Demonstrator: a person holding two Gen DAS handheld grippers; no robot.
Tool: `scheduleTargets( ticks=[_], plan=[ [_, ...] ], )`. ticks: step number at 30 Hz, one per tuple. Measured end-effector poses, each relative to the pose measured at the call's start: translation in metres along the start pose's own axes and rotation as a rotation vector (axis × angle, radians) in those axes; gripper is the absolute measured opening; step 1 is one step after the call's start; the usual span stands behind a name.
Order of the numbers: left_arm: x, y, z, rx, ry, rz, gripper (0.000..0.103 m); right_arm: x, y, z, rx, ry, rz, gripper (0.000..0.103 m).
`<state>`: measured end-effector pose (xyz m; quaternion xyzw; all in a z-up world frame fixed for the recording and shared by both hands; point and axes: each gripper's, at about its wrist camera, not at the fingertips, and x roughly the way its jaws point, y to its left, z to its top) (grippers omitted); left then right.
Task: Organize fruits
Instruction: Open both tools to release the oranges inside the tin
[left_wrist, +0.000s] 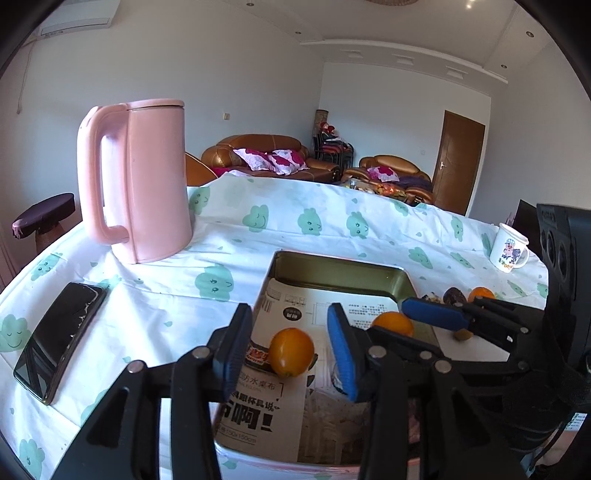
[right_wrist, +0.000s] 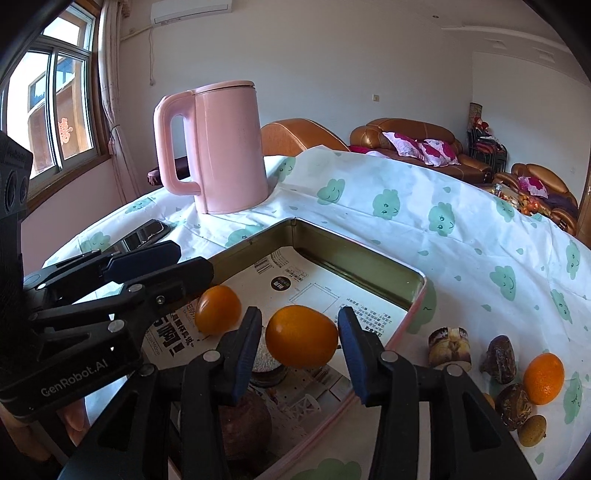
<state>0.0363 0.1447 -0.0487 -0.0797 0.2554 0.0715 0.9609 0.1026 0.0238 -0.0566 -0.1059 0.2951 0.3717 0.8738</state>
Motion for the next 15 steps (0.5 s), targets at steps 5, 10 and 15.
scheduleTargets(
  ticks=[5,10,15],
  plan=[
    [-0.017,-0.007,0.003,-0.017,-0.070,-0.013,0.080,-0.035,-0.016,-0.005,0.022,-0.058,-0.003,0.057],
    [-0.023,-0.034,0.006,0.024,-0.092,-0.057,0.082,-0.076,-0.071,-0.023,0.085,-0.074,-0.141,0.058],
    [-0.018,-0.072,0.007,0.078,-0.084,-0.102,0.088,-0.095,-0.125,-0.045,0.131,-0.029,-0.288,0.058]
  ],
)
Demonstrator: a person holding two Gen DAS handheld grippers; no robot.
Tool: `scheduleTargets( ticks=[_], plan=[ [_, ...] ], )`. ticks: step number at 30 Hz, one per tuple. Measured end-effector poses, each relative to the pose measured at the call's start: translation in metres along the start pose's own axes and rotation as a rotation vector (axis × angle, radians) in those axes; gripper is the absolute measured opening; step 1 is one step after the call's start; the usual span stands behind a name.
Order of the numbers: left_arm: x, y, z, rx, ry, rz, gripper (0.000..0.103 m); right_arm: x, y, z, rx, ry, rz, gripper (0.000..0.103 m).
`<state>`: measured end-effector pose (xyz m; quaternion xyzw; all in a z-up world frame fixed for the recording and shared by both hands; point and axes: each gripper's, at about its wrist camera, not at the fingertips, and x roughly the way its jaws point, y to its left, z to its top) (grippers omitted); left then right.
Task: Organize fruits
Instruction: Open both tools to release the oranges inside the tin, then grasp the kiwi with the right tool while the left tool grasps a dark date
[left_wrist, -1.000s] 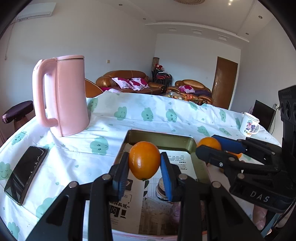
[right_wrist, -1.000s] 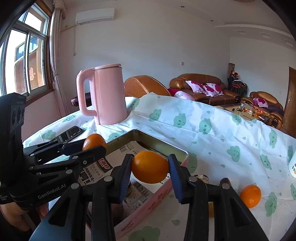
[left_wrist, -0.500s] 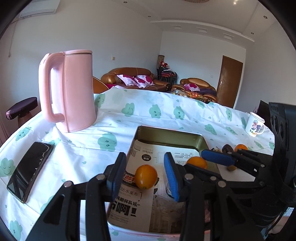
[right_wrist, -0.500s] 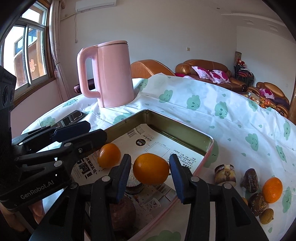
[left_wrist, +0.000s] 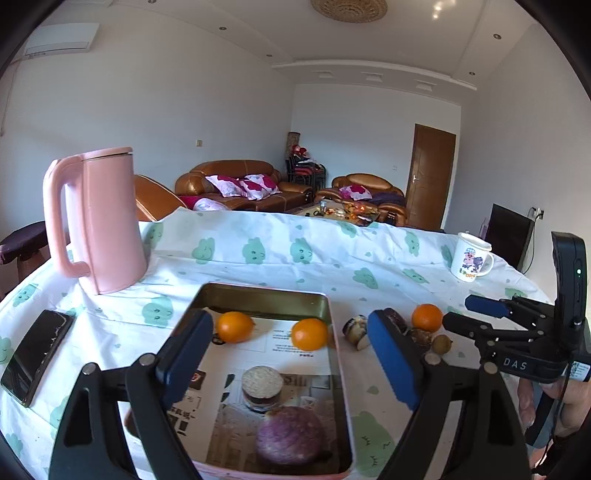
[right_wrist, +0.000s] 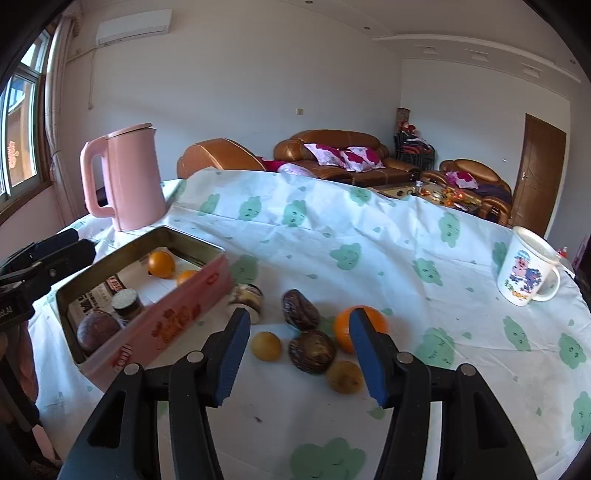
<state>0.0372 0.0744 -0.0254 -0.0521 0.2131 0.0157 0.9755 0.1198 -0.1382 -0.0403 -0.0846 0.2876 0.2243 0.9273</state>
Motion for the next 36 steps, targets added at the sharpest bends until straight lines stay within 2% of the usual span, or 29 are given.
scheduleTargets(
  ticks=[4,7,10,12,15,16,19,25,27,29,30,31,32,36],
  plan=[
    [0.011,-0.030,0.001,0.052,0.019,-0.033,0.088,0.005,-0.021,-0.009,0.023,0.052,-0.011,0.058],
    [0.022,-0.049,0.002,0.087,0.035,-0.047,0.088,0.013,-0.026,-0.019,0.033,0.104,0.014,0.057],
    [0.032,-0.065,0.002,0.114,0.054,-0.062,0.088,0.020,-0.027,-0.020,0.039,0.135,0.035,0.049],
    [0.041,-0.075,0.001,0.132,0.074,-0.075,0.088,0.030,-0.028,-0.021,0.047,0.181,0.050,0.047],
    [0.053,-0.087,-0.001,0.151,0.108,-0.091,0.088,0.047,-0.037,-0.025,0.110,0.261,0.131,0.037],
    [0.057,-0.090,-0.003,0.156,0.118,-0.102,0.088,0.048,-0.041,-0.026,0.136,0.263,0.150,0.030],
    [0.067,-0.103,-0.005,0.180,0.149,-0.128,0.086,0.042,-0.050,-0.027,0.180,0.233,0.155,0.030],
    [0.091,-0.140,-0.009,0.268,0.240,-0.198,0.066,0.021,-0.067,-0.025,0.222,0.137,0.007,0.030],
    [0.105,-0.153,-0.013,0.311,0.307,-0.204,0.051,0.017,-0.073,-0.025,0.244,0.118,-0.003,0.030],
    [0.120,-0.161,-0.019,0.341,0.362,-0.189,0.044,0.015,-0.075,-0.025,0.253,0.106,-0.013,0.030],
    [0.126,-0.163,-0.021,0.356,0.384,-0.156,0.043,0.013,-0.075,-0.025,0.250,0.101,-0.016,0.030],
    [0.128,-0.163,-0.020,0.356,0.379,-0.142,0.042,0.013,-0.073,-0.024,0.243,0.099,-0.017,0.030],
    [0.130,-0.163,-0.019,0.346,0.382,-0.152,0.042,0.014,-0.072,-0.023,0.235,0.102,-0.021,0.030],
    [0.140,-0.168,-0.022,0.390,0.406,-0.097,0.044,0.014,-0.069,-0.024,0.213,0.107,-0.028,0.030]
  ],
)
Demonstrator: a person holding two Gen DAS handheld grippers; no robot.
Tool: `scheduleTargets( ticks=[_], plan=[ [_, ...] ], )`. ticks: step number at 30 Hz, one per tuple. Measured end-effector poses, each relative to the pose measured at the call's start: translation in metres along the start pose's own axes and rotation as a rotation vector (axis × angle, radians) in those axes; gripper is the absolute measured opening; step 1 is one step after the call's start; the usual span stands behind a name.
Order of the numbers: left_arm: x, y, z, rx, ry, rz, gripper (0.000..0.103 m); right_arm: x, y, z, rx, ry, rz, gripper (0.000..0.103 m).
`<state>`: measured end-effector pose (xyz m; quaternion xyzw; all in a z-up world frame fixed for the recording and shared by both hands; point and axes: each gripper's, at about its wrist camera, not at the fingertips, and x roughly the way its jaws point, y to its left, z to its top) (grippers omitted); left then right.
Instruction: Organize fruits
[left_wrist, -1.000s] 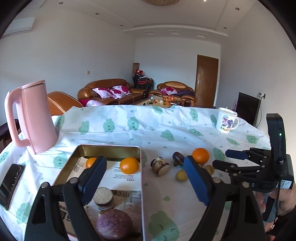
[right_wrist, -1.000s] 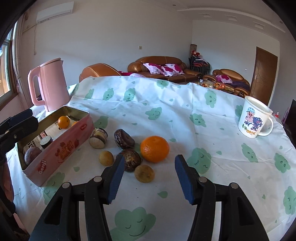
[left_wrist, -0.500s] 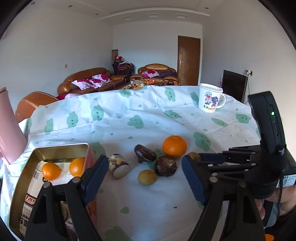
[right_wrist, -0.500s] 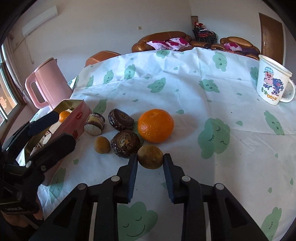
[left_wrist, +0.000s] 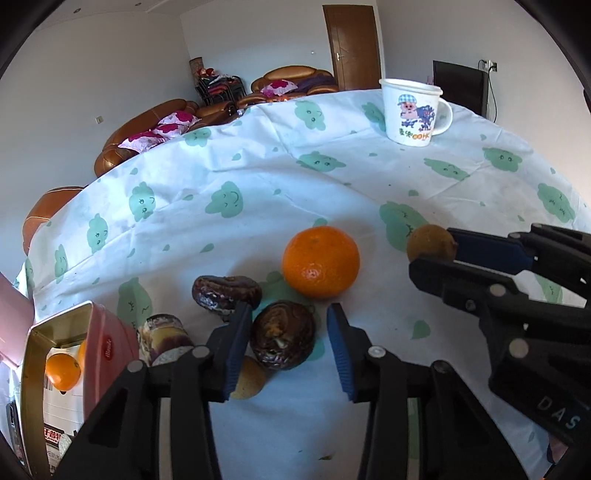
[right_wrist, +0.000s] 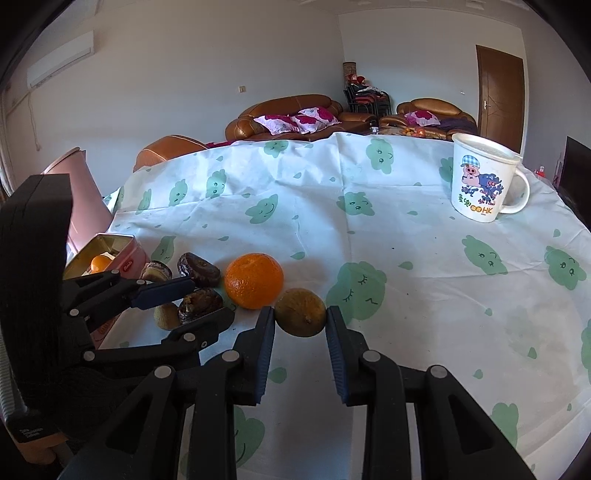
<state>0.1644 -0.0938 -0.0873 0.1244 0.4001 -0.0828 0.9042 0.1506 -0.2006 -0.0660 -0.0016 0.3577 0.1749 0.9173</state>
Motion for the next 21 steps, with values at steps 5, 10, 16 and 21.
scheduleTargets(
  ticks=[5,10,16,21],
  plan=[
    [0.000,0.008,0.001,-0.027,-0.007,-0.016,0.036,-0.006,-0.001,-0.001,0.003,-0.028,-0.006,0.030],
    [-0.018,0.012,-0.001,-0.050,-0.099,-0.044,0.036,-0.014,0.000,-0.003,-0.006,-0.068,-0.003,0.030],
    [-0.039,0.024,-0.005,-0.111,-0.215,-0.068,0.036,-0.022,0.003,-0.003,-0.022,-0.114,0.011,0.030],
    [-0.050,0.026,-0.009,-0.127,-0.274,-0.072,0.036,-0.028,0.005,-0.004,-0.038,-0.149,0.022,0.030]
  ],
)
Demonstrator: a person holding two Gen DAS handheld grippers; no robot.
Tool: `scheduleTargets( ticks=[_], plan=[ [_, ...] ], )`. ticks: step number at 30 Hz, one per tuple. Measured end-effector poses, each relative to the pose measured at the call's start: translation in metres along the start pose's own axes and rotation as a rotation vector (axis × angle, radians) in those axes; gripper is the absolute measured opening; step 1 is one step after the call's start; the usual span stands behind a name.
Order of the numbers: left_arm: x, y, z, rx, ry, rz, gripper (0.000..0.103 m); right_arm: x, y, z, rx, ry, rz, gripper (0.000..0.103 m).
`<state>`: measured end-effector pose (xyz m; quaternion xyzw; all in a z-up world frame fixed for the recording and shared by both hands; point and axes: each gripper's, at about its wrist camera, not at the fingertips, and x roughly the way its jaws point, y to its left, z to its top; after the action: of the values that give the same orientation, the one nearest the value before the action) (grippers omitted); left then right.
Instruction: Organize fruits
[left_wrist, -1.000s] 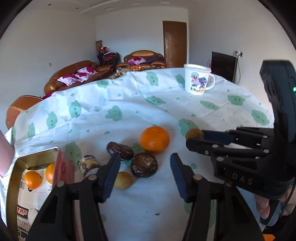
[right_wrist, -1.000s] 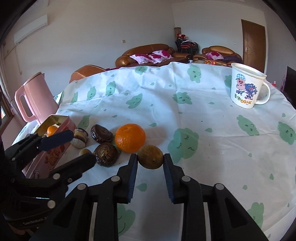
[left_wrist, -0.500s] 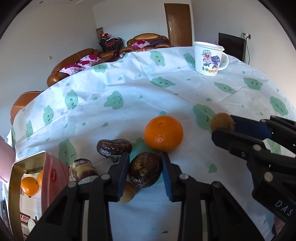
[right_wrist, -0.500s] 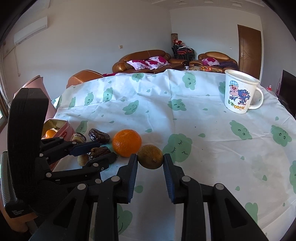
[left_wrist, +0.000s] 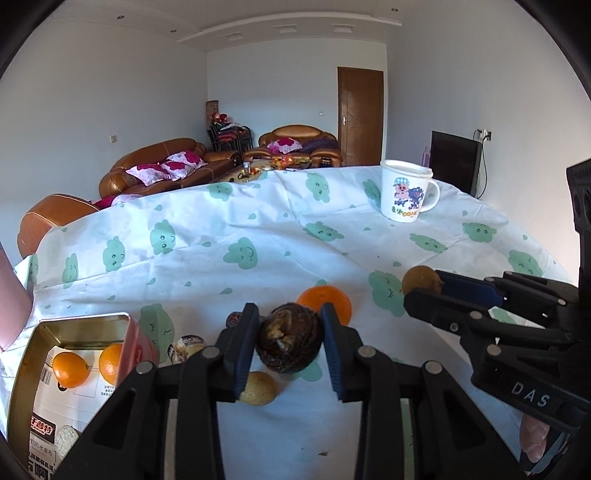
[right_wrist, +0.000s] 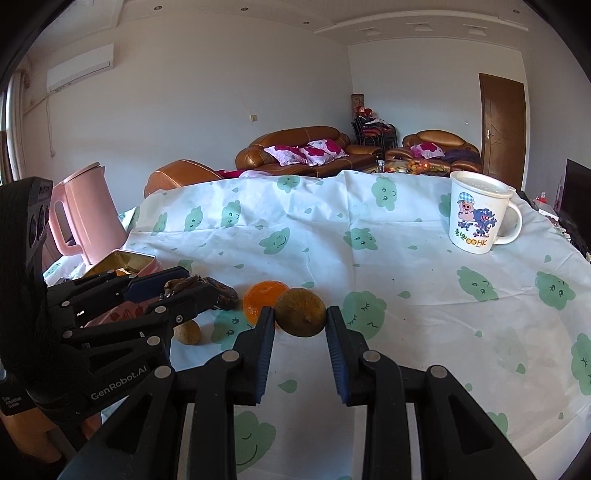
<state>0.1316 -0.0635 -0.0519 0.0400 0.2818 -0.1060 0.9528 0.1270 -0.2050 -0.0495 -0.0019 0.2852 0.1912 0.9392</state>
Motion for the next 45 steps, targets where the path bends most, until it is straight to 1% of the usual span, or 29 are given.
scheduleTargets(
  ticks=[7,11,34,45],
  plan=[
    [-0.017,0.004,-0.003,-0.024,-0.087,0.023,0.036,-0.008,0.002,0.000,-0.011,-0.045,0.003,0.030],
    [-0.024,0.005,-0.004,-0.029,-0.121,0.033,0.036,-0.014,0.003,-0.001,-0.018,-0.073,0.001,0.030],
    [-0.049,0.004,-0.012,-0.038,-0.232,0.061,0.036,-0.034,0.007,-0.004,-0.043,-0.187,-0.007,0.030],
    [-0.059,0.004,-0.014,-0.043,-0.263,0.075,0.036,-0.039,0.011,-0.006,-0.057,-0.208,-0.015,0.030]
  ],
)
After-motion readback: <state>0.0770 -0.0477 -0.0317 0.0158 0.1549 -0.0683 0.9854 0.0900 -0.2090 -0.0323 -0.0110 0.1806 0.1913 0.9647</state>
